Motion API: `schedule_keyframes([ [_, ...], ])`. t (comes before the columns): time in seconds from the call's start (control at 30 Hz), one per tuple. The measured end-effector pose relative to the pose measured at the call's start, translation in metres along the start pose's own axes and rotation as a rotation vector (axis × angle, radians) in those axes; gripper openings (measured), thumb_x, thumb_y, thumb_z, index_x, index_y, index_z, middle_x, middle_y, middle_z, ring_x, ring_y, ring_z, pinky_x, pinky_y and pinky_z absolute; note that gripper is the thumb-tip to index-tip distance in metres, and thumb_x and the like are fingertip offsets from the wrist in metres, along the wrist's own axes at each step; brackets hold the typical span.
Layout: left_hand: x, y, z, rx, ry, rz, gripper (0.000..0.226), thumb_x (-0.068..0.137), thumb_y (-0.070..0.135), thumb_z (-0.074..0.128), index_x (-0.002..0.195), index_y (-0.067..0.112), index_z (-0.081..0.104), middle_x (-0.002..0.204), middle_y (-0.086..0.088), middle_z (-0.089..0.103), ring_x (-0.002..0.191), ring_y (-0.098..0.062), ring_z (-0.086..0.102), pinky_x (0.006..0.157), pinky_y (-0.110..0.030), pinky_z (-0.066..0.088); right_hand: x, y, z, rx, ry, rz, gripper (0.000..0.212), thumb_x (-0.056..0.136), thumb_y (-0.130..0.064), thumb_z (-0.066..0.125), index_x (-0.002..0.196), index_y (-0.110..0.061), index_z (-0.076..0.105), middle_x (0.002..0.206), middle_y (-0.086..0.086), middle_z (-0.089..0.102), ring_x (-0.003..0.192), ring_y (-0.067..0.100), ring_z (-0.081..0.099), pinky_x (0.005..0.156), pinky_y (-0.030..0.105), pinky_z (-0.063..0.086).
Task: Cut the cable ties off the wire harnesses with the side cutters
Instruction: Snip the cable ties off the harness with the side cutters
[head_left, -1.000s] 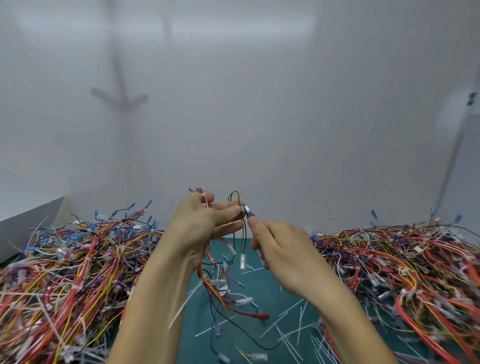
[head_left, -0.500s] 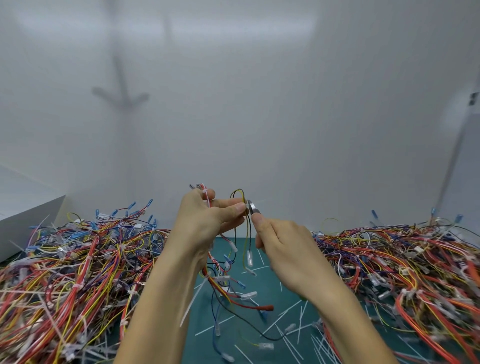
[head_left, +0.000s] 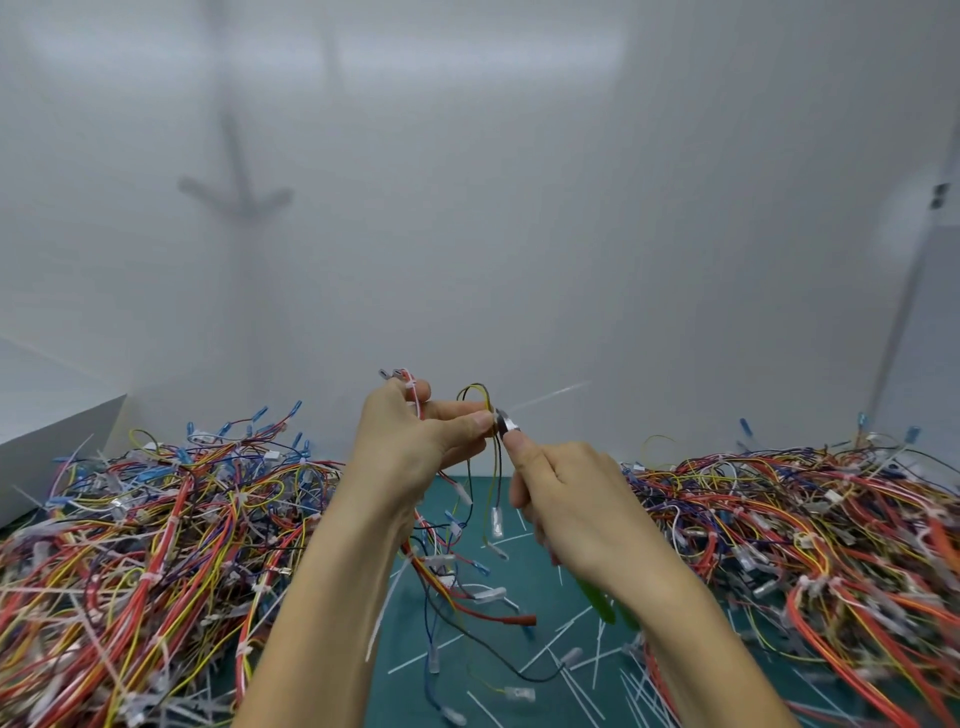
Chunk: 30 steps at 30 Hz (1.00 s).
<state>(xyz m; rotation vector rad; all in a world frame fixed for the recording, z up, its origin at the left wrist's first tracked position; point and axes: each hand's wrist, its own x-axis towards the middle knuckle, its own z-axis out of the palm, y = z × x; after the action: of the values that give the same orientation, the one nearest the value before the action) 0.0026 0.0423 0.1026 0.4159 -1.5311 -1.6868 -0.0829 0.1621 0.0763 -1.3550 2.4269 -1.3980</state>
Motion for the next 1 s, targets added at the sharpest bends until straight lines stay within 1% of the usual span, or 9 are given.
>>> schedule_keyframes([
  [0.13,0.001,-0.006,0.002,0.111,0.014,0.035,0.045,0.077,-0.013,0.073,0.093,0.009,0.037,0.092,-0.021,0.071,0.09,-0.035,0.071,0.075,-0.036,0.061,0.002,0.004,0.001,0.108,-0.052,0.099,0.066,0.102,-0.053,0.037,0.057,-0.012,0.061,0.048,0.001,0.054,0.046,0.024,0.055,0.057,0.041,0.053],
  [0.3,0.004,-0.011,0.0,0.248,0.043,0.13,0.043,0.078,-0.007,0.075,0.088,0.015,0.039,0.084,-0.01,0.069,0.088,-0.033,0.069,0.089,-0.045,0.056,0.001,0.004,0.005,0.354,-0.157,0.2,0.061,0.102,-0.052,0.038,0.069,-0.007,0.062,0.048,0.001,0.052,0.04,0.023,0.051,0.046,0.032,0.048],
  [0.43,0.005,-0.014,-0.001,0.224,0.018,0.107,0.044,0.078,-0.004,0.076,0.087,0.014,0.036,0.082,-0.01,0.066,0.08,-0.024,0.066,0.075,-0.04,0.062,0.004,-0.002,0.004,0.551,-0.155,0.255,0.061,0.103,-0.052,0.036,0.071,-0.006,0.061,0.05,0.005,0.053,0.041,0.022,0.051,0.048,0.034,0.052],
  [0.53,0.005,-0.011,0.001,0.285,0.037,0.096,0.035,0.086,0.02,0.074,0.087,0.013,0.039,0.087,-0.009,0.057,0.083,-0.017,0.062,0.07,-0.03,0.062,0.004,-0.004,-0.001,0.557,-0.133,0.247,0.061,0.102,-0.053,0.037,0.073,-0.006,0.063,0.055,0.007,0.058,0.047,0.022,0.056,0.058,0.04,0.056],
  [0.6,0.005,-0.007,0.005,0.298,0.081,0.061,0.032,0.093,0.039,0.061,0.086,0.011,0.048,0.088,-0.005,0.054,0.083,-0.015,0.06,0.071,-0.029,0.06,0.002,-0.005,-0.004,0.544,-0.107,0.207,0.055,0.1,-0.05,0.044,0.077,-0.005,0.065,0.058,0.005,0.062,0.051,0.02,0.058,0.06,0.039,0.057],
  [0.67,0.005,-0.002,0.007,0.135,0.078,-0.051,0.04,0.101,0.046,0.042,0.09,0.011,0.058,0.093,-0.005,0.06,0.084,-0.015,0.061,0.069,-0.029,0.057,0.0,-0.006,-0.007,0.509,-0.094,0.13,0.042,0.094,-0.045,0.058,0.081,-0.006,0.067,0.06,0.002,0.066,0.053,0.017,0.06,0.062,0.039,0.058],
  [0.77,0.006,0.004,0.005,-0.169,-0.019,-0.174,0.056,0.102,0.05,0.032,0.108,0.005,0.064,0.118,-0.012,0.065,0.105,-0.02,0.063,0.077,-0.035,0.053,-0.004,-0.01,-0.007,0.41,-0.071,0.018,0.028,0.085,-0.038,0.073,0.079,-0.011,0.069,0.059,-0.001,0.066,0.052,0.015,0.062,0.062,0.037,0.058],
  [0.93,0.002,0.01,0.005,-0.462,-0.175,-0.217,0.072,0.098,0.052,0.034,0.144,-0.003,0.039,0.147,-0.016,0.045,0.134,-0.026,0.046,0.111,-0.052,0.036,-0.006,-0.013,0.001,0.409,-0.012,-0.038,0.021,0.084,-0.031,0.076,0.076,-0.013,0.068,0.051,0.003,0.059,0.045,0.018,0.058,0.055,0.037,0.058],
  [1.0,0.0,0.011,0.006,-0.519,-0.213,-0.228,0.075,0.098,0.052,0.034,0.147,-0.004,0.033,0.151,-0.017,0.041,0.138,-0.029,0.042,0.117,-0.052,0.027,-0.005,-0.012,0.001,0.38,0.031,-0.045,0.022,0.083,-0.031,0.076,0.077,-0.012,0.068,0.05,0.003,0.06,0.044,0.016,0.059,0.056,0.037,0.059],
])
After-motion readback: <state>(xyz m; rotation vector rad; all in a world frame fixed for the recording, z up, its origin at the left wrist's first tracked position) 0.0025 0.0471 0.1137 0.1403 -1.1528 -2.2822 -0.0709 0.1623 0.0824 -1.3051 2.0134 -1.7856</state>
